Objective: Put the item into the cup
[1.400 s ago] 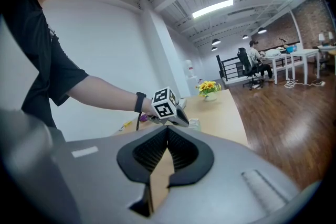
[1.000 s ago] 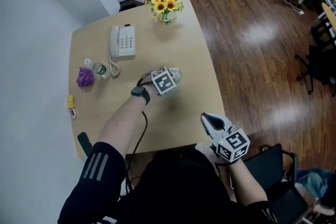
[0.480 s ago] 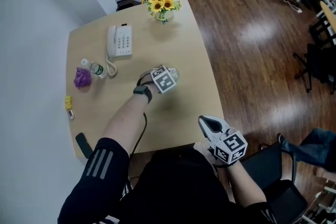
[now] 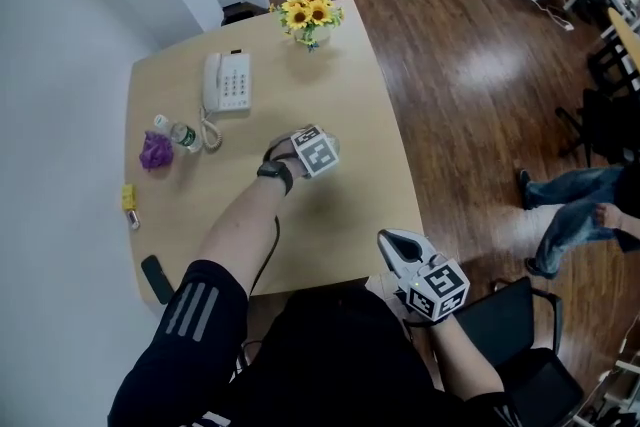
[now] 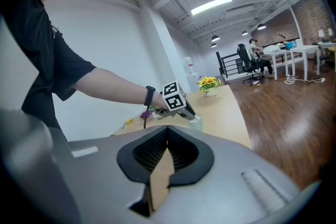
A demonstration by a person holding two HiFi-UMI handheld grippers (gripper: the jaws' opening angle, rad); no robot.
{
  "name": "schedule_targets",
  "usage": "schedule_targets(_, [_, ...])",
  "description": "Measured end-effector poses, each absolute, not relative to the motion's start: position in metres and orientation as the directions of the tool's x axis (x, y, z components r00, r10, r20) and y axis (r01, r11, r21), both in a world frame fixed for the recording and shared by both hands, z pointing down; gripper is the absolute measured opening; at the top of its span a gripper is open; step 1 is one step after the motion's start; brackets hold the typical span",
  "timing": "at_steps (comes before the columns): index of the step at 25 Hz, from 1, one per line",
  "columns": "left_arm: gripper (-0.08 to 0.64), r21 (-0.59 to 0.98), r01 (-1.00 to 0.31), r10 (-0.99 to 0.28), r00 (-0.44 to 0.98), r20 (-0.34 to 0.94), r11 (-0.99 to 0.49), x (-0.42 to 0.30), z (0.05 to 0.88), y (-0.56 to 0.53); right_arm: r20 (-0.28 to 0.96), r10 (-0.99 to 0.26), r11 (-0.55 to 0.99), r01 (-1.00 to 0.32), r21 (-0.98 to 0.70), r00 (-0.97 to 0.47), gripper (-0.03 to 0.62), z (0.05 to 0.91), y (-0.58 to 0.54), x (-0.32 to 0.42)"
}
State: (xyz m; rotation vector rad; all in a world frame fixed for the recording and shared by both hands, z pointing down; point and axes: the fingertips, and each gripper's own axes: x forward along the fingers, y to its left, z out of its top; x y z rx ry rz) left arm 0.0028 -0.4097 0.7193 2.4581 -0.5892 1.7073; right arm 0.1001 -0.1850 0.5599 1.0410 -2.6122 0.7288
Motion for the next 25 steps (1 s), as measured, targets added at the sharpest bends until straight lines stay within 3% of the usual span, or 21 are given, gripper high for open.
schedule_targets(7, [0.078,-0.172,-0.453,-0.402,0.48,0.78,-0.875,-0.017,0.63,-0.383,0.346,-0.589,0.647,-0.683,-0.34,-0.73,0.008,0.541,-0.195,0.096])
schedule_targets(13, [0.08,-0.175,-0.575,-0.552,0.588,0.591,-0.799,-0.073,0.542,-0.289,0.311,-0.571,0.697,-0.649,-0.304,-0.759,0.008,0.511,-0.199,0.071])
schedule_targets(19, [0.078,-0.032,-0.712,-0.632,0.601,0.489,-0.701,-0.128,0.526,-0.19,0.288,-0.541,0.735,-0.611,-0.294,-0.79,0.008,0.493,-0.186,0.026])
schedule_targets(25, [0.078,-0.019,-0.716,-0.631,0.603,0.489,-0.698,-0.164,0.54,-0.133,0.269,-0.535,0.761,-0.595,-0.258,-0.801,0.008,0.478,-0.162,-0.021])
